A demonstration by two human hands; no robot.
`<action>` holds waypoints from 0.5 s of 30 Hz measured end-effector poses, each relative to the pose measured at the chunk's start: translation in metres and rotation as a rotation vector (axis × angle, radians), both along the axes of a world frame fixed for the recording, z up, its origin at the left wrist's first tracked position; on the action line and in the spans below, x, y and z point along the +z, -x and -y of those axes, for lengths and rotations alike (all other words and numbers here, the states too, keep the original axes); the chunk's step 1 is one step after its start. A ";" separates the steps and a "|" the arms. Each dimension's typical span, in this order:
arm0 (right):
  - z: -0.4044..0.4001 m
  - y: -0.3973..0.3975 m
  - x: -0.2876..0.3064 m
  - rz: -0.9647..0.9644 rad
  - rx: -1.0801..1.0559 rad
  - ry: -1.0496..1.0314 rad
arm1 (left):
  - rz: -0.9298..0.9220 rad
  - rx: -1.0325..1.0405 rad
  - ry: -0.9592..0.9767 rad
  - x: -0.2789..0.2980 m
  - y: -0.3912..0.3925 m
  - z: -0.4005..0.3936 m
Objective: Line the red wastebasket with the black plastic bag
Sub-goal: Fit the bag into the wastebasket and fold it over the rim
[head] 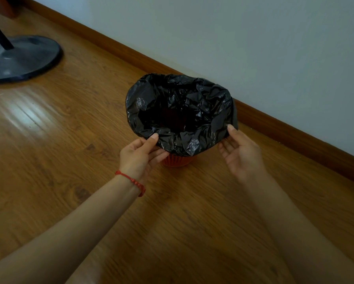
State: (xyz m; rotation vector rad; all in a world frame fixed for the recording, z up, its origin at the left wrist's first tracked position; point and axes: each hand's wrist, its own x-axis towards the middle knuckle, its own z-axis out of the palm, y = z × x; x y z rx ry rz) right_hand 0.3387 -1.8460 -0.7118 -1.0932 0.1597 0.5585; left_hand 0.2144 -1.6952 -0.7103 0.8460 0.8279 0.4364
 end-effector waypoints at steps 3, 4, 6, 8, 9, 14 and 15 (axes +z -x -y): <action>0.003 -0.001 -0.005 -0.026 0.002 0.023 | 0.010 -0.007 -0.001 0.000 0.000 -0.001; 0.004 -0.001 -0.008 -0.036 -0.001 0.033 | 0.012 -0.010 0.001 0.000 0.000 -0.001; 0.007 -0.001 -0.013 -0.047 -0.011 0.057 | 0.015 -0.013 0.005 0.000 0.000 0.000; 0.009 -0.002 -0.018 -0.040 -0.012 0.092 | 0.020 -0.017 0.010 0.001 0.000 0.000; 0.009 -0.003 -0.020 -0.033 -0.009 0.110 | 0.021 -0.019 0.011 0.001 0.000 0.000; 0.009 -0.007 -0.025 -0.016 0.013 0.076 | 0.025 -0.020 0.015 0.000 0.000 -0.001; 0.009 -0.009 -0.025 -0.024 0.027 0.037 | 0.025 -0.020 0.014 0.000 0.000 -0.001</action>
